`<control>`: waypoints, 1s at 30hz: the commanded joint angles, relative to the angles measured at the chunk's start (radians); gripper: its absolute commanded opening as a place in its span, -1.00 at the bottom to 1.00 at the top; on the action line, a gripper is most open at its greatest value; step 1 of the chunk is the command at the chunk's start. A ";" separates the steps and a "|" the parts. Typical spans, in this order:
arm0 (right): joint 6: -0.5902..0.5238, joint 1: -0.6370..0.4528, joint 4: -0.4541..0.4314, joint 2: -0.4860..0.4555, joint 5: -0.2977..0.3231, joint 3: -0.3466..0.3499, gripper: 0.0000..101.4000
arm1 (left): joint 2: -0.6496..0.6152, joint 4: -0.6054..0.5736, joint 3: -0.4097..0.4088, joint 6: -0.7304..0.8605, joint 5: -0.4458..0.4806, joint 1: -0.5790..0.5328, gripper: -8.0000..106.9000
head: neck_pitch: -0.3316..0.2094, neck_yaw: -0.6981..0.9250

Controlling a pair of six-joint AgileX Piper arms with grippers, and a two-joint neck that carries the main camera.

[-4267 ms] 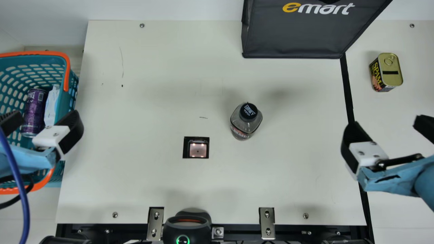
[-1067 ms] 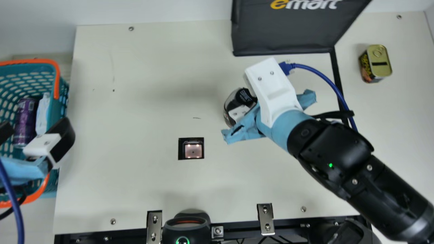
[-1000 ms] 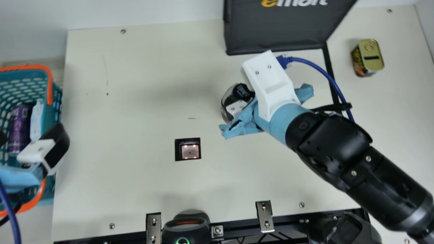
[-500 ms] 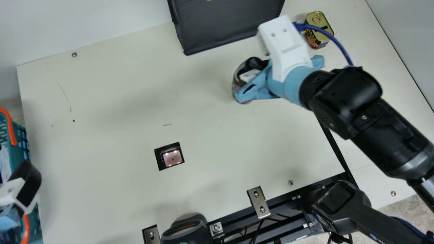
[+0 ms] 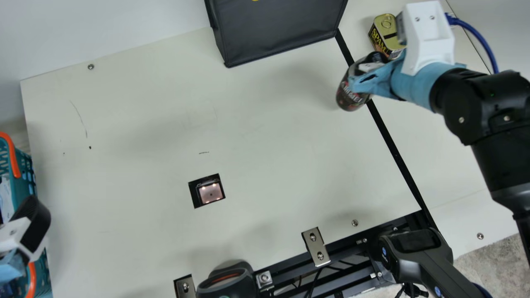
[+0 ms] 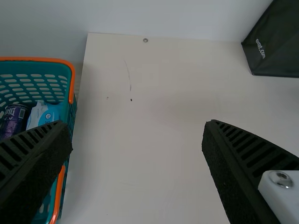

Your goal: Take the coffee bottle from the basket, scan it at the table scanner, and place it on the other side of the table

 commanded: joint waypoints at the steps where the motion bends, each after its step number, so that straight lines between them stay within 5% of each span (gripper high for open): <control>1: -0.076 -0.129 0.043 0.009 -0.004 -0.002 -1.00 | 0.000 0.000 0.000 0.000 0.000 0.000 0.71 | -0.029 -0.002; 16: -0.390 -0.475 0.233 0.140 -0.032 -0.065 -1.00 | 0.000 0.000 0.000 0.000 0.000 0.000 0.71 | -0.029 -0.002; 30: -0.547 -0.605 0.326 0.319 -0.062 -0.184 -1.00 | 0.000 0.000 0.000 0.000 0.000 0.000 0.71 | -0.029 -0.002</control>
